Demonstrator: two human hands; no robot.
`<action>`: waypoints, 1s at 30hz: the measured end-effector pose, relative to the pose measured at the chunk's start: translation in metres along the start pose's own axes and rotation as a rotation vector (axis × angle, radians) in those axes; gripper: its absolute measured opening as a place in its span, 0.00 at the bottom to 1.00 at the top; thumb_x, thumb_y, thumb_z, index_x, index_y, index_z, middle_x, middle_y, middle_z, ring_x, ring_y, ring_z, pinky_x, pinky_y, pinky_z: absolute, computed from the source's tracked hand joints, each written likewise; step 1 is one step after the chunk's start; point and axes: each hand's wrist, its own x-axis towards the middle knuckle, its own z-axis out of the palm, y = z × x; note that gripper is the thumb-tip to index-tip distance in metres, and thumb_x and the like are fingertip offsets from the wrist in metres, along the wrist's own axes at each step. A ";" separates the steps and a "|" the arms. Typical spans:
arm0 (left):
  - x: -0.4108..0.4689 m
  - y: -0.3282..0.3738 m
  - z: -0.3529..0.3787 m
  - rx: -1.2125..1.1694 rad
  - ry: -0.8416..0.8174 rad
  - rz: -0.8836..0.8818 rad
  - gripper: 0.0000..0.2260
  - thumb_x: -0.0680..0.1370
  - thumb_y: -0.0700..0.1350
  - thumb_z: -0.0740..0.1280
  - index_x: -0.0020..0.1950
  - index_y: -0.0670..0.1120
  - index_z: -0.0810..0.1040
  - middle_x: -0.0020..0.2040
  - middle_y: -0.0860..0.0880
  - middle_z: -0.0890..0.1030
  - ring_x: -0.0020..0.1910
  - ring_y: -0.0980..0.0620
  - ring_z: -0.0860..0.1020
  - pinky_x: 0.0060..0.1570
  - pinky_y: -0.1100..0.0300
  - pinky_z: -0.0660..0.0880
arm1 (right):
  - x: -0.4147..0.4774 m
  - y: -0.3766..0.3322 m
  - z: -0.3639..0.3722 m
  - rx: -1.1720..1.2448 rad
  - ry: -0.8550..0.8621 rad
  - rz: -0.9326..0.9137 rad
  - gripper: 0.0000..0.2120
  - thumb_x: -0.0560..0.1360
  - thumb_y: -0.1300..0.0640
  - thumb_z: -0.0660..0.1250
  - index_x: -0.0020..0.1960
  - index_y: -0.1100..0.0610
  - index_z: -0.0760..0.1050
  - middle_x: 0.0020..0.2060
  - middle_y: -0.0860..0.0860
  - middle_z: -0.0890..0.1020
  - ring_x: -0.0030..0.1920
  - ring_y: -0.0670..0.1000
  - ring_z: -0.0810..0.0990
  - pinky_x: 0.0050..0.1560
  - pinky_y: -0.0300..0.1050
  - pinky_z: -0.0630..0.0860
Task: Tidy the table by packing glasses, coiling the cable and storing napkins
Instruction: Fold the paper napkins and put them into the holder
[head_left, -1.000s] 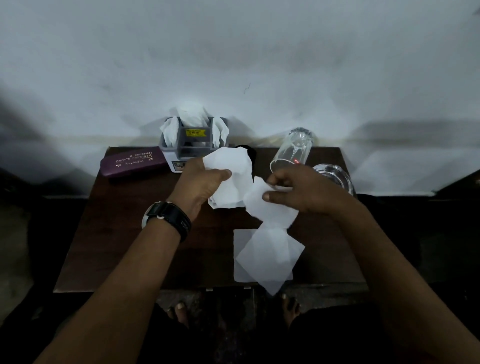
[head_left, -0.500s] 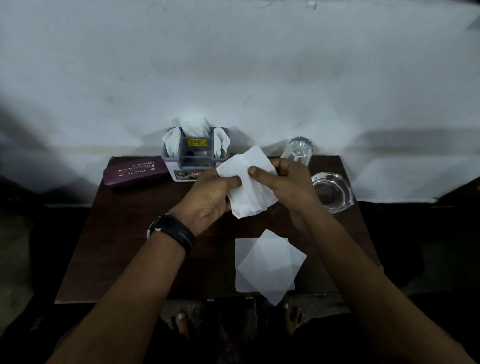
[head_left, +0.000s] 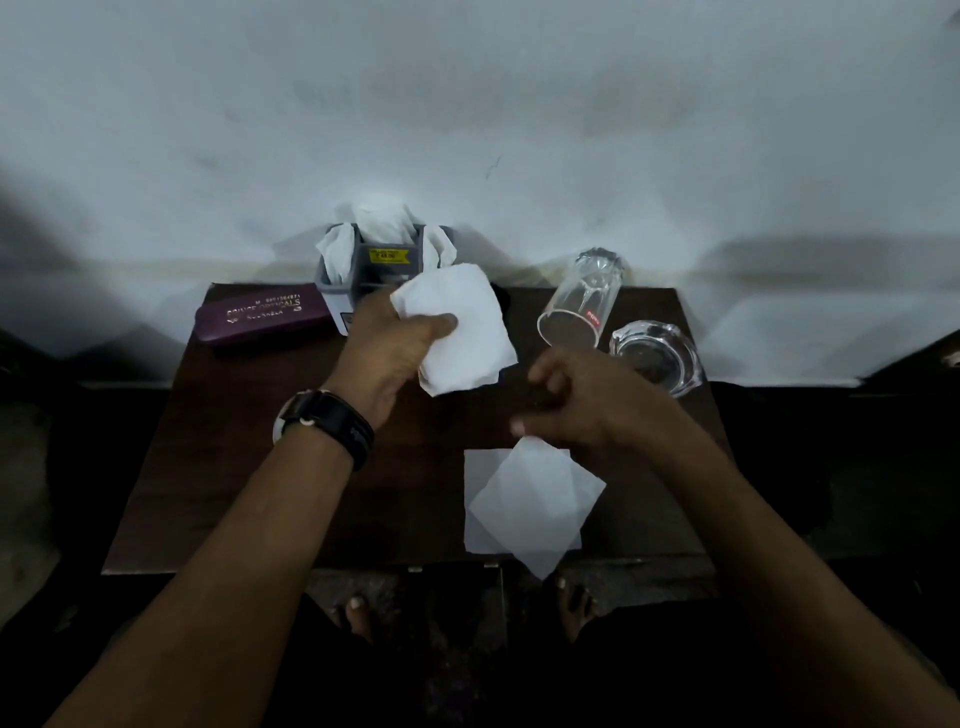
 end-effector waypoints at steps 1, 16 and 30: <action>0.001 -0.001 -0.003 0.007 0.013 -0.004 0.19 0.74 0.32 0.73 0.65 0.41 0.81 0.60 0.44 0.85 0.60 0.44 0.83 0.63 0.43 0.79 | -0.006 0.007 0.004 -0.214 -0.107 -0.040 0.32 0.64 0.41 0.82 0.64 0.45 0.75 0.57 0.48 0.77 0.55 0.48 0.78 0.50 0.45 0.77; 0.008 0.000 -0.008 0.028 0.035 0.015 0.20 0.75 0.34 0.73 0.66 0.43 0.80 0.61 0.45 0.84 0.60 0.45 0.82 0.61 0.45 0.79 | 0.020 -0.008 0.039 -0.166 -0.091 -0.194 0.09 0.70 0.53 0.77 0.50 0.52 0.86 0.45 0.47 0.85 0.45 0.47 0.82 0.44 0.42 0.75; 0.000 0.001 -0.010 -0.138 -0.189 0.017 0.11 0.69 0.39 0.74 0.50 0.48 0.88 0.50 0.46 0.88 0.50 0.47 0.86 0.44 0.55 0.82 | 0.000 -0.016 -0.033 0.935 -0.010 -0.234 0.13 0.72 0.62 0.77 0.56 0.59 0.85 0.52 0.54 0.89 0.52 0.51 0.88 0.47 0.39 0.83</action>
